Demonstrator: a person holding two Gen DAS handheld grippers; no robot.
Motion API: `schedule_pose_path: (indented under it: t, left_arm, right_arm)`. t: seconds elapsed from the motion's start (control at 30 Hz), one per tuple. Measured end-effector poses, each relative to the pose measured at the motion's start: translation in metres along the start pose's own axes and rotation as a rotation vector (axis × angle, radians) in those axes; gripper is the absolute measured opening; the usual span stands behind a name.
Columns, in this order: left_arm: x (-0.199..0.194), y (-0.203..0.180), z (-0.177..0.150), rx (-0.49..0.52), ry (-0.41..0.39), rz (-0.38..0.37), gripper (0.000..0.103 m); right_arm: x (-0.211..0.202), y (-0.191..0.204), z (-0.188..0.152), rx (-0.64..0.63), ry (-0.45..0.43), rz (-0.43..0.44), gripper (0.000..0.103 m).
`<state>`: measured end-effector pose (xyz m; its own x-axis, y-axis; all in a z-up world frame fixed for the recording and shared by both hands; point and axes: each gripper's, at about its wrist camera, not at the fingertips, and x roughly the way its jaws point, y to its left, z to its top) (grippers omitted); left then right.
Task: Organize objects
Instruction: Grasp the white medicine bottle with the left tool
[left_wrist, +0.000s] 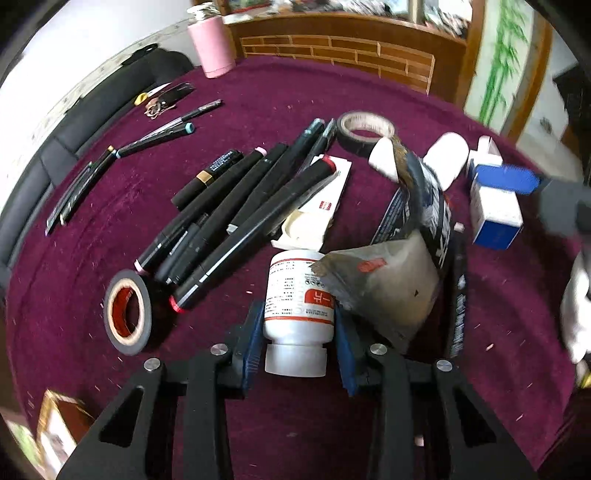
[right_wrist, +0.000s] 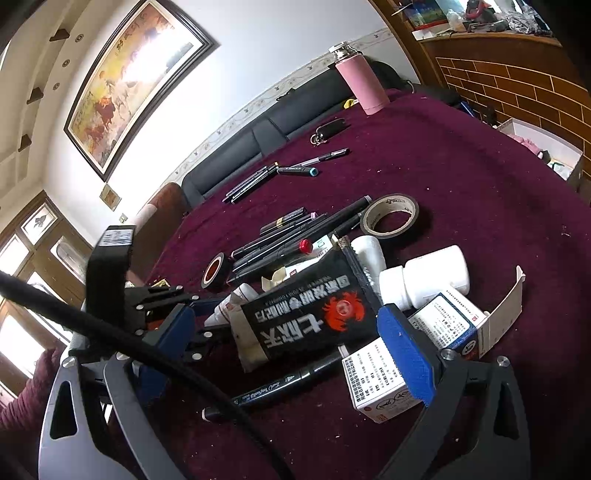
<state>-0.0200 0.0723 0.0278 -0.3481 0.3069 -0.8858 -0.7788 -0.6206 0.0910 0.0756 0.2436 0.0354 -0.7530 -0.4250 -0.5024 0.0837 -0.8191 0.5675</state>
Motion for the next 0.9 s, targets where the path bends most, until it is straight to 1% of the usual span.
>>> schedule_pose_path:
  t: [0.03,0.13,0.23,0.33,0.53,0.6,0.7,0.83,0.9]
  left_arm:
    - [-0.001,0.0,-0.002,-0.024,-0.016,-0.006,0.03]
    - [-0.021,-0.003,-0.014,-0.101,-0.079,-0.013,0.03]
    - [-0.038,-0.004,-0.027,-0.163,-0.124,0.003,0.03]
    - [-0.056,-0.001,-0.048,-0.248,-0.171,0.013,0.03]
    - [-0.08,0.009,-0.085,-0.377,-0.256,-0.011,0.03]
    - [-0.087,0.011,-0.1,-0.427,-0.273,-0.033,0.03]
    - [-0.095,0.012,-0.115,-0.469,-0.287,-0.044,0.03]
    - [-0.099,0.015,-0.131,-0.518,-0.309,-0.067,0.03]
    - [-0.101,0.014,-0.137,-0.529,-0.322,-0.08,0.03]
  right_arm:
    - [0.0,0.0,0.0,-0.001,0.0,0.0,0.1]
    - [0.0,0.0,0.0,-0.003,-0.001,-0.004,0.1]
    - [0.001,0.003,0.0,-0.015,0.0,-0.019,0.1]
    - [0.002,0.007,-0.002,-0.038,-0.001,-0.049,0.1]
    - [0.004,0.013,-0.002,-0.071,0.008,-0.101,0.1]
    - [0.003,0.019,-0.003,-0.082,0.028,-0.124,0.1]
    - [-0.004,0.031,-0.009,-0.068,0.063,-0.094,0.1]
    - [-0.003,0.044,-0.019,-0.074,0.126,-0.143,0.098]
    - [0.002,0.046,-0.021,-0.08,0.15,-0.178,0.092]
